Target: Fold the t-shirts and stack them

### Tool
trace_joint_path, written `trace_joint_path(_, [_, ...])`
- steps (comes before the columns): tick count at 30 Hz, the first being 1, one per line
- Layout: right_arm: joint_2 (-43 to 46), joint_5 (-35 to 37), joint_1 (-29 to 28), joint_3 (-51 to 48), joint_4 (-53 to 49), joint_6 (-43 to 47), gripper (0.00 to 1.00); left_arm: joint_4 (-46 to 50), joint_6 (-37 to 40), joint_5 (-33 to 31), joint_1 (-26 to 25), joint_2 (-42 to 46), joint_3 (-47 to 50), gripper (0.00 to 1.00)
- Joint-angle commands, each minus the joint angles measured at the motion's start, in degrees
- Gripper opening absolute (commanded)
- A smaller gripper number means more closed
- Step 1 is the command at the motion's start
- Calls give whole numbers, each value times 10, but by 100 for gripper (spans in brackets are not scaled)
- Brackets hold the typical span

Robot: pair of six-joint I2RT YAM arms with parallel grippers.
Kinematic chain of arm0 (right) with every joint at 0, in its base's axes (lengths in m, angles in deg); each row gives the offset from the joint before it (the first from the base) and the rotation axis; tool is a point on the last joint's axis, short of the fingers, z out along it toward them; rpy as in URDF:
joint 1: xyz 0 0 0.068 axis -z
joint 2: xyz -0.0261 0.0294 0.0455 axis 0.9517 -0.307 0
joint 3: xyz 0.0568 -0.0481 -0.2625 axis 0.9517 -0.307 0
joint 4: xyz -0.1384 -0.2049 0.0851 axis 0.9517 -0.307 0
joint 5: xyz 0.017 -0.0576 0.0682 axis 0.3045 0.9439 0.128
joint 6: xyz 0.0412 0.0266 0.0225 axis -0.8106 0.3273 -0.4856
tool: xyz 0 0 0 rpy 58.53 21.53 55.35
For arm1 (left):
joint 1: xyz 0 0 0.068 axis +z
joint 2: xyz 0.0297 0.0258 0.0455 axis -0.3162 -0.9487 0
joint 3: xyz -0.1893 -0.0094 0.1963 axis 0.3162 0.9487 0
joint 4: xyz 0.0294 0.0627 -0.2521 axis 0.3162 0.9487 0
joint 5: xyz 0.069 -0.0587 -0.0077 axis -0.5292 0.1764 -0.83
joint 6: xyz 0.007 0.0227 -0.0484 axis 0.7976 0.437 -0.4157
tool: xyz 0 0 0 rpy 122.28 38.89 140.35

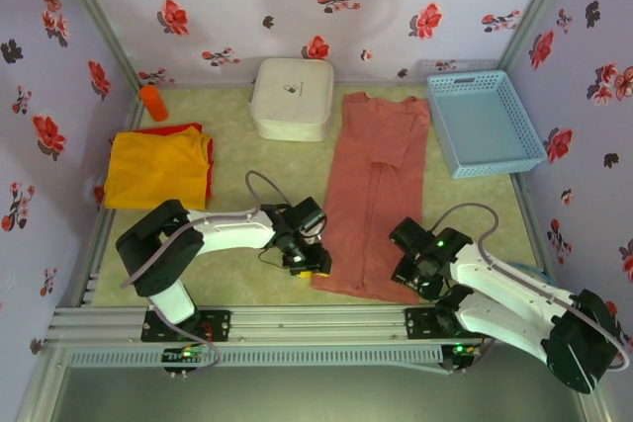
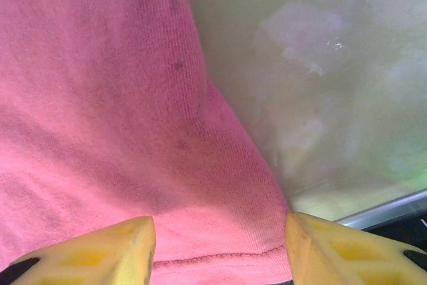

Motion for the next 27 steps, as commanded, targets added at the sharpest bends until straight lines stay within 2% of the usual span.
trace_joint_path(1, [11,21,-7,-5,-41,-18,54,-21,-18,40,-26,-35,17,40])
trace_joint_path(6, [15,18,-14,-21,-35,-22,54,-19,-26,41,-34,-40,16,37])
trace_joint_path(14, [-26,9,-33,-53,37,-37,51,-20,-32,41,-37,-50,15,25])
trace_joint_path(16, [-31,9,-36,-57,52,-39,46,-23,-32,41,-37,-53,10,20])
trace_joint_path(19, [-31,9,-39,-58,70,-46,28,-25,-35,41,-37,-55,5,13])
trace_joint_path(23, [-21,16,-42,-50,63,-49,17,-21,-36,41,-37,-54,-5,2])
trace_joint_path(27, [18,36,-42,-28,42,-54,5,2,-30,40,-33,-50,-29,0])
